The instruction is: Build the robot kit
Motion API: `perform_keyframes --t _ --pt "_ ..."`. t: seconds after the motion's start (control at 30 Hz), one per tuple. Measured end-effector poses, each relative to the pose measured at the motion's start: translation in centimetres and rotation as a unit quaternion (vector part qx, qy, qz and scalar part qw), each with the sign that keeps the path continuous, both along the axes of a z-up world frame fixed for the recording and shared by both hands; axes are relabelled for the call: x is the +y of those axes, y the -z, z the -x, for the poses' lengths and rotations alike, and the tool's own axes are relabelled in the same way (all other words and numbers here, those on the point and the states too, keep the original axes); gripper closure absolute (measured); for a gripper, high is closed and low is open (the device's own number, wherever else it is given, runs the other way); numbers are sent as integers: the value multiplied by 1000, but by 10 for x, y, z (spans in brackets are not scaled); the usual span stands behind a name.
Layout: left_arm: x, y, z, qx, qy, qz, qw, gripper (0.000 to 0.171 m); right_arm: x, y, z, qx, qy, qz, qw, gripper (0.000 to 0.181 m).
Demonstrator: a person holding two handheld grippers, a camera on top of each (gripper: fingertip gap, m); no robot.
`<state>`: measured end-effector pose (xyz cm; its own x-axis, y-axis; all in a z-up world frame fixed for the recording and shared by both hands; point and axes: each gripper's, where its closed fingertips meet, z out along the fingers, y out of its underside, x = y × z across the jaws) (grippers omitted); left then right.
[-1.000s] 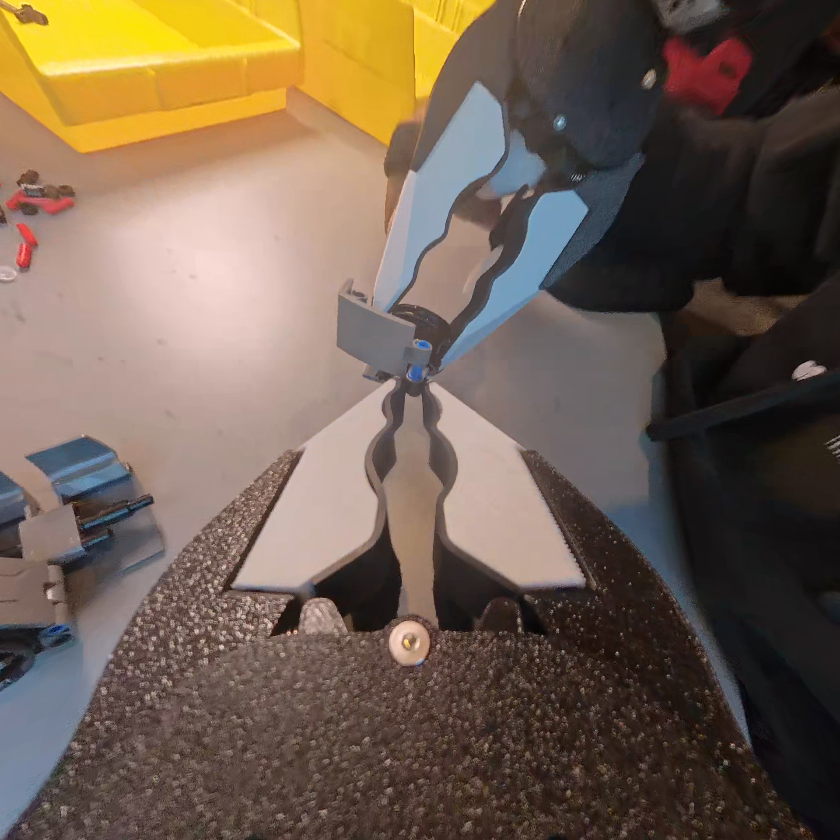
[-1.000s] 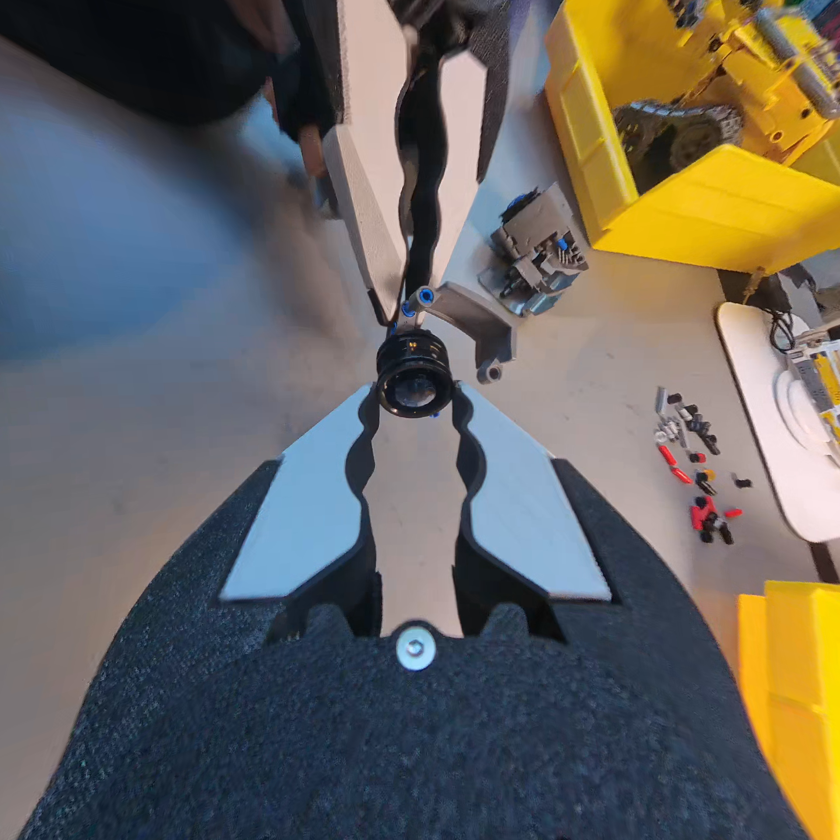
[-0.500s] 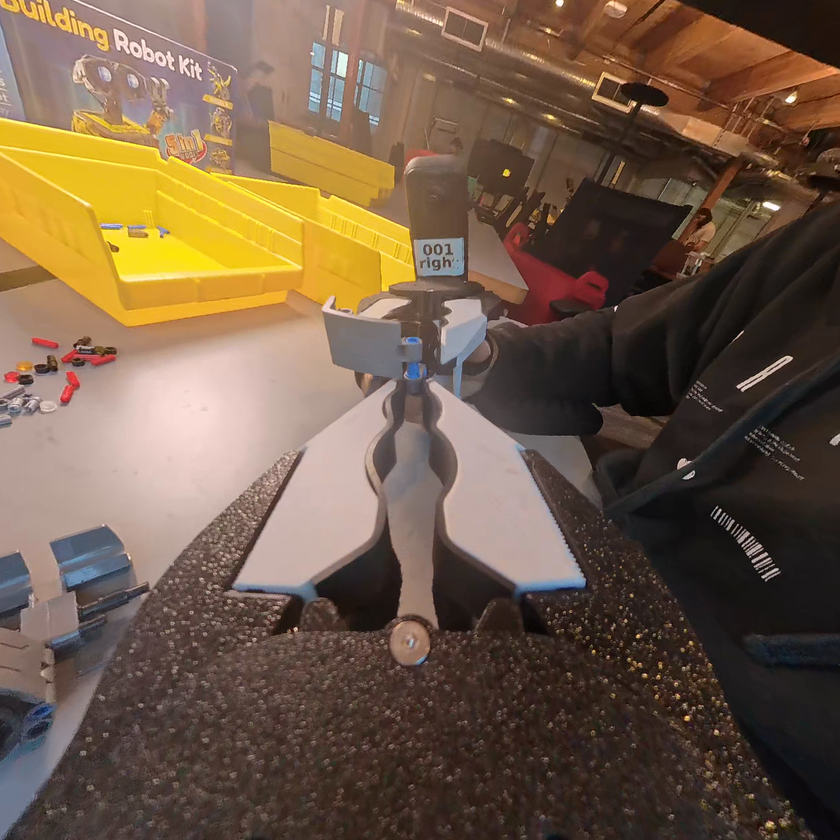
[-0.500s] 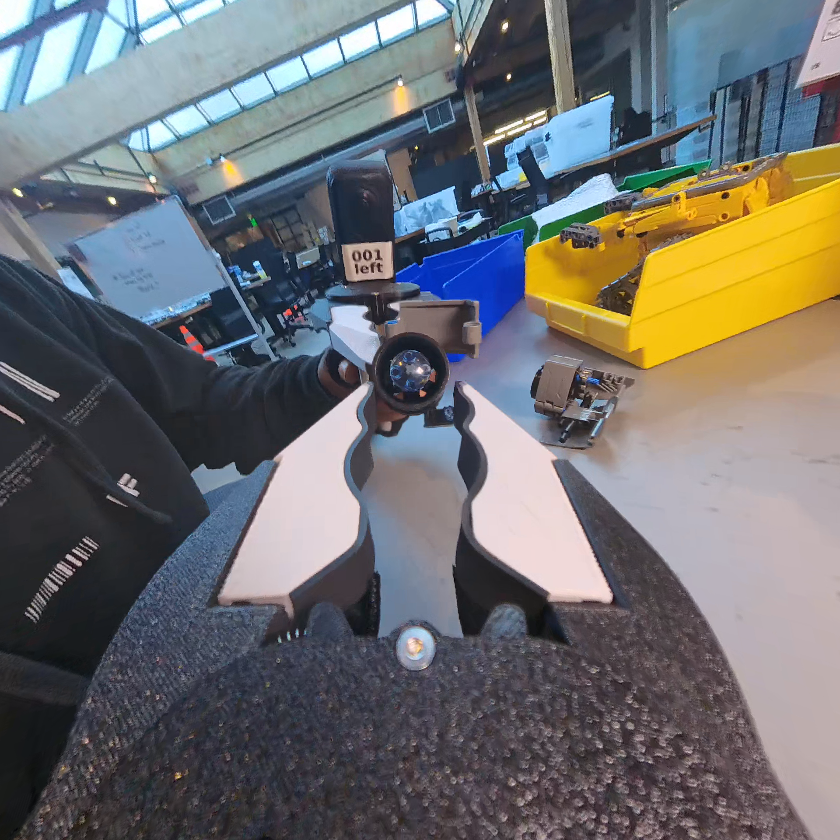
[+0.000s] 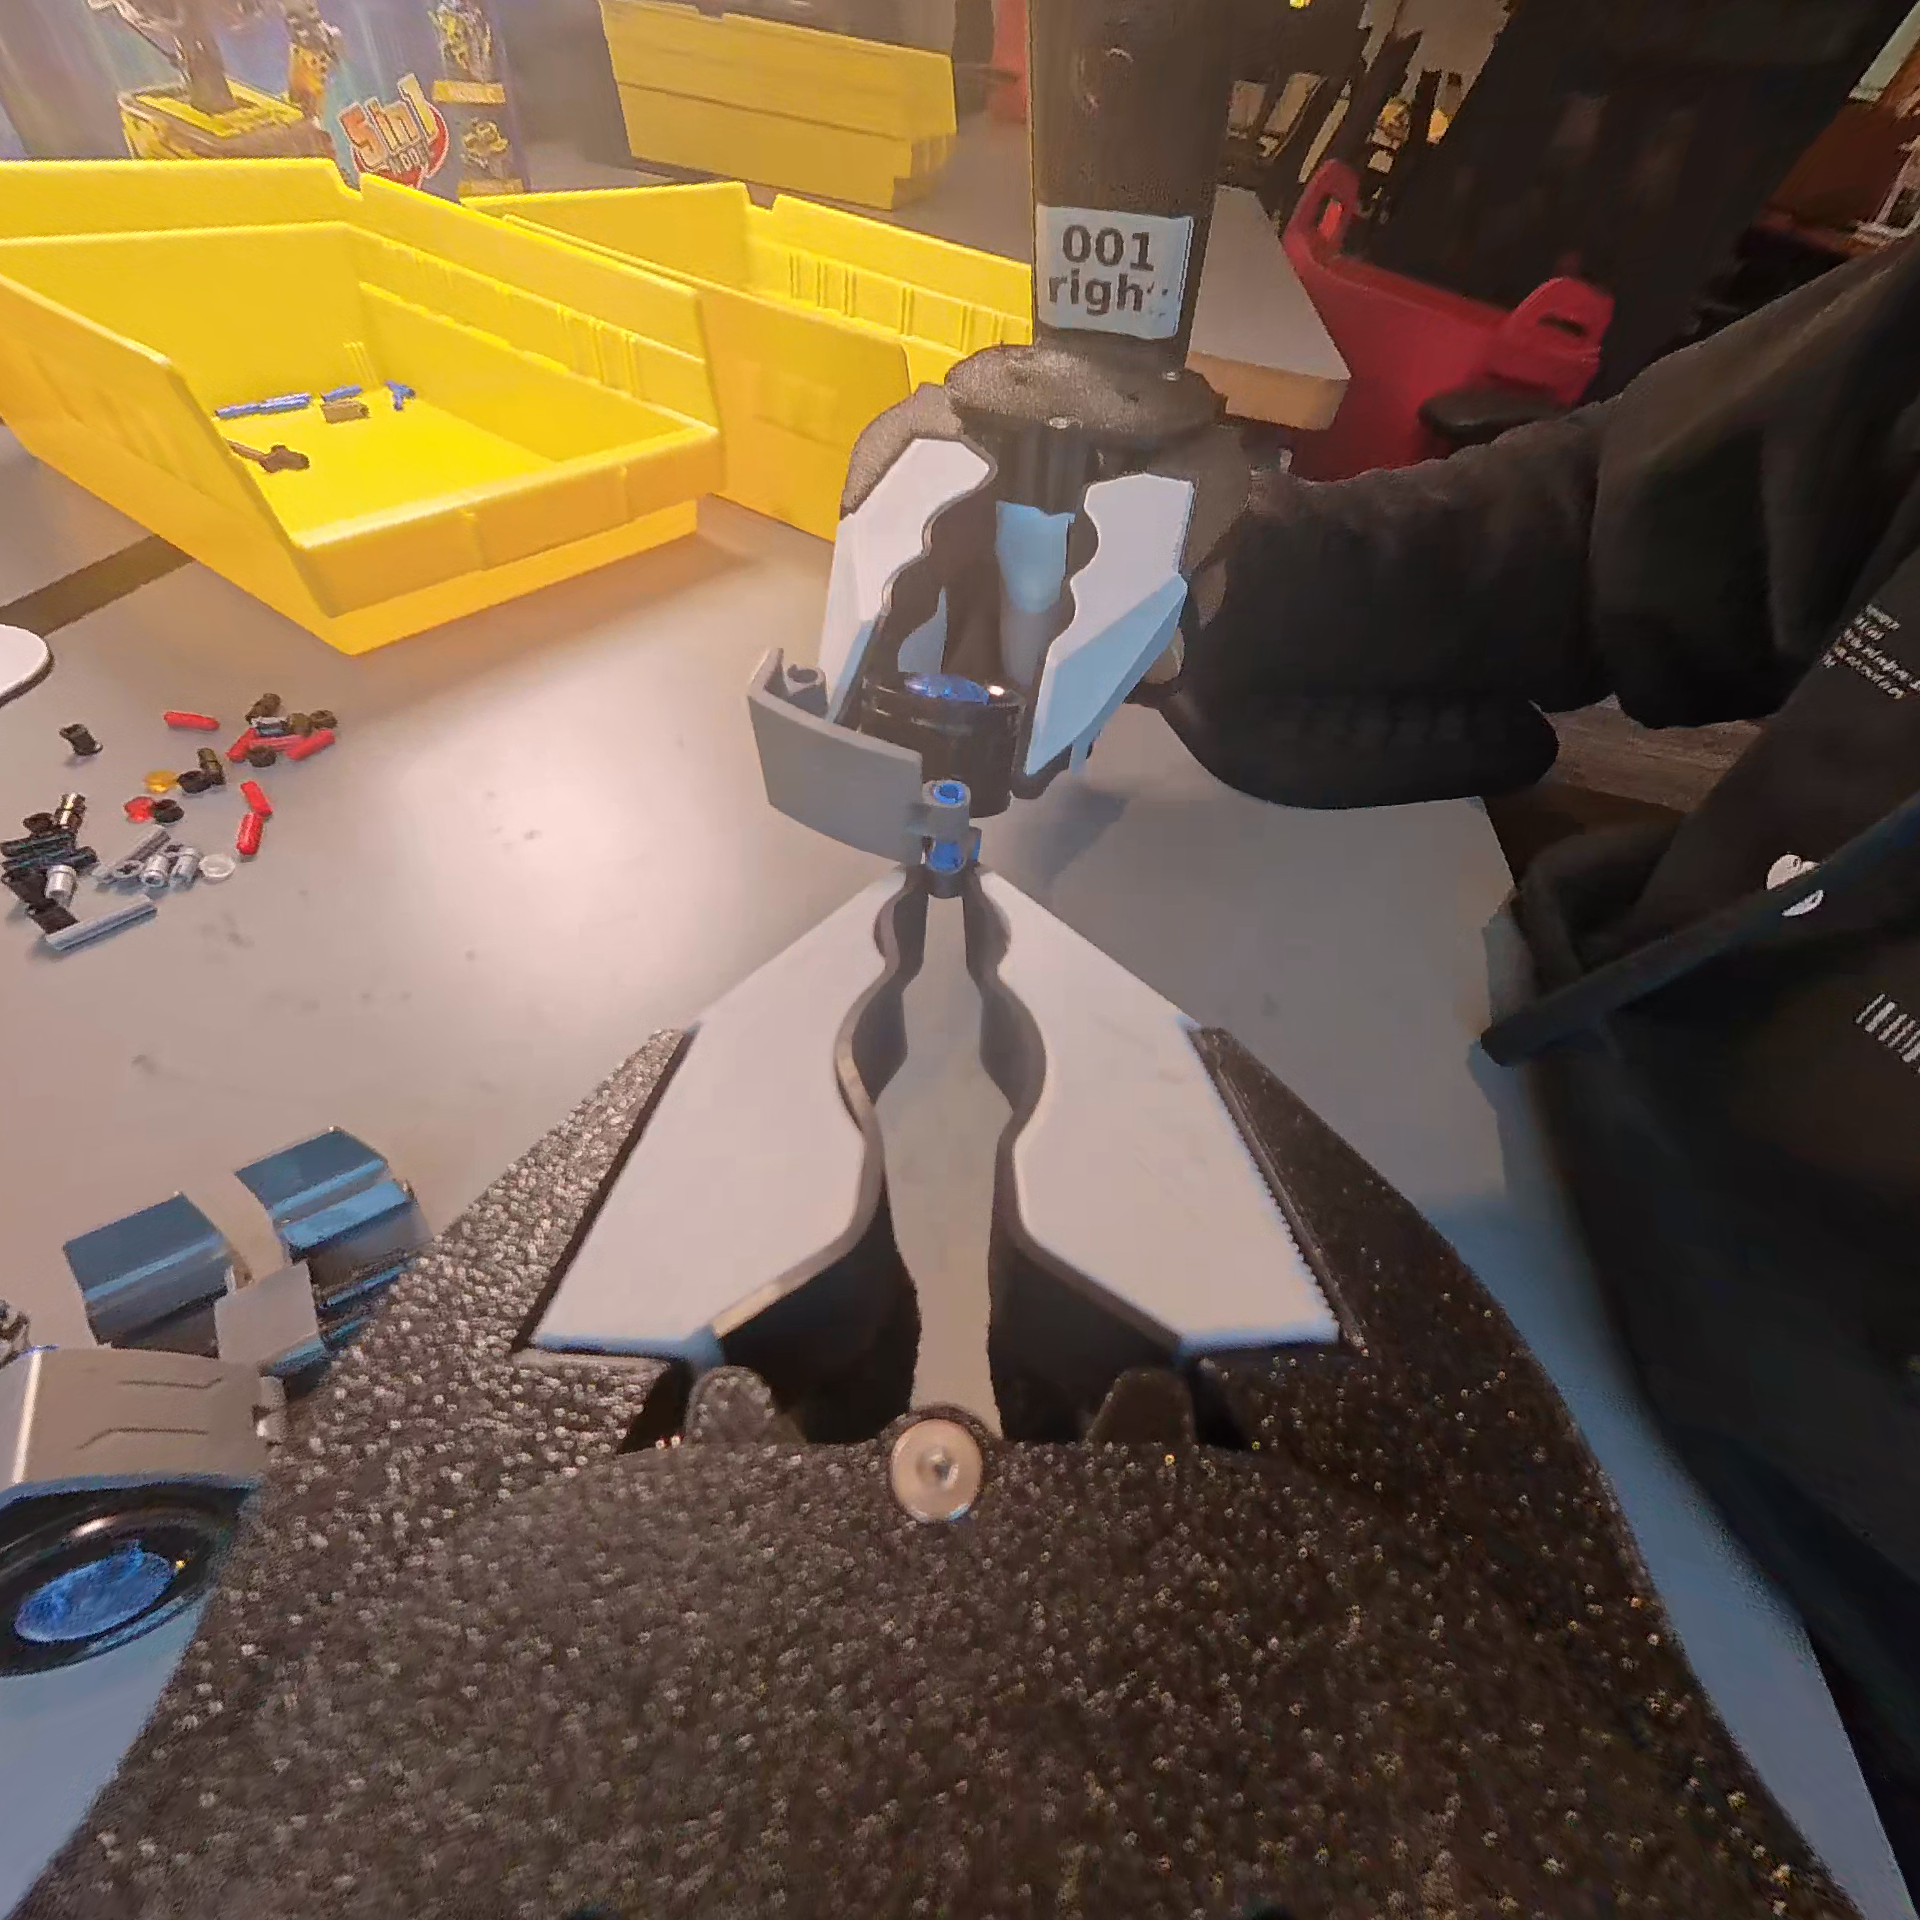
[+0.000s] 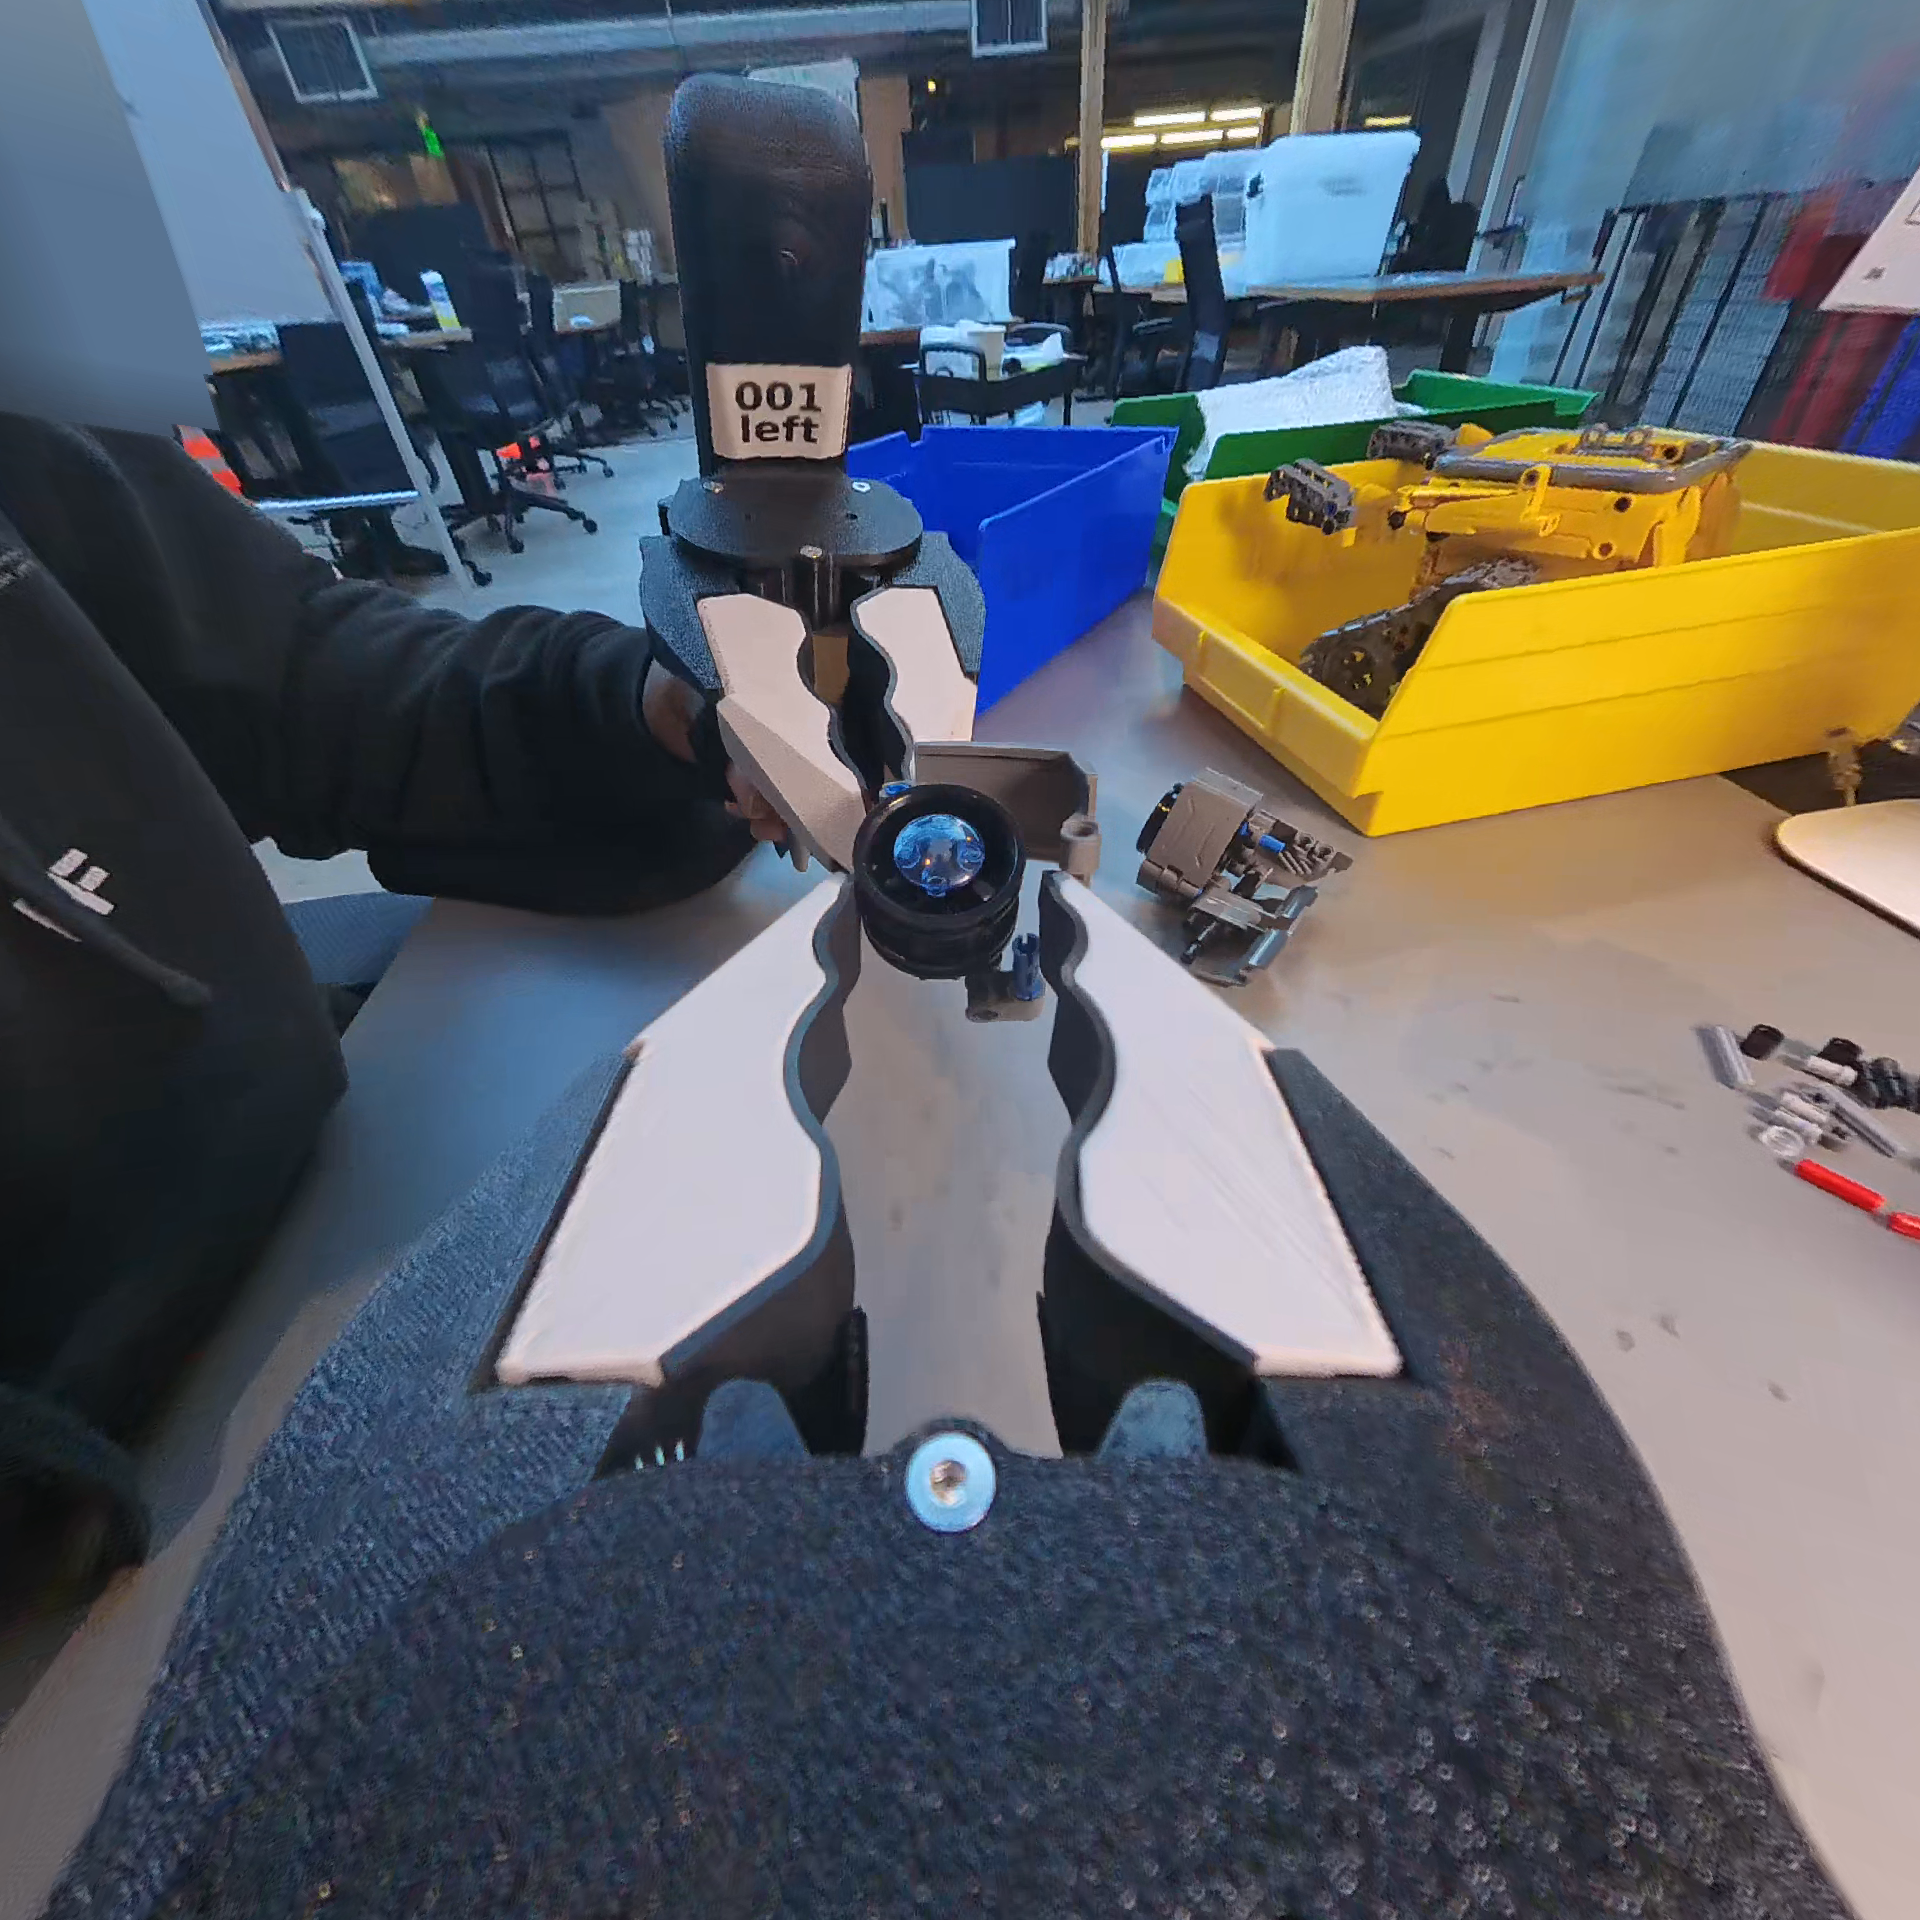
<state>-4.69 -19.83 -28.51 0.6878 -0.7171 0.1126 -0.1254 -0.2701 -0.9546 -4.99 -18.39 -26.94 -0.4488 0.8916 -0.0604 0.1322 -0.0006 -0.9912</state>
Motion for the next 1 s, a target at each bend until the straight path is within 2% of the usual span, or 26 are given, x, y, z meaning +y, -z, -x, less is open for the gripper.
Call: perform_keyframes --t 0.1,0.27,0.37,0.63,0.77,0.93,1.0 --pt "0 5 1 31 -4 -3 1000 165 -2 4 0 -2 1 -41 999 148" --pt "0 35 0 162 -4 -5 987 165 -5 34 -7 -83 -23 -191 978 153" --pt "0 49 -2 201 -2 5 980 165 -5 47 -8 -118 -19 -214 970 152" --pt "-5 66 -7 148 18 81 986 165 -4 70 -14 -177 -23 -156 972 150" --pt "-9 73 -11 128 34 114 985 165 -6 80 -21 -201 -34 -158 966 151" --pt "-13 84 -10 152 39 134 978 165 -7 84 -24 -211 -43 -153 965 152" --pt "-14 86 -8 157 38 138 977 164 -7 84 -24 -210 -44 -152 965 160"
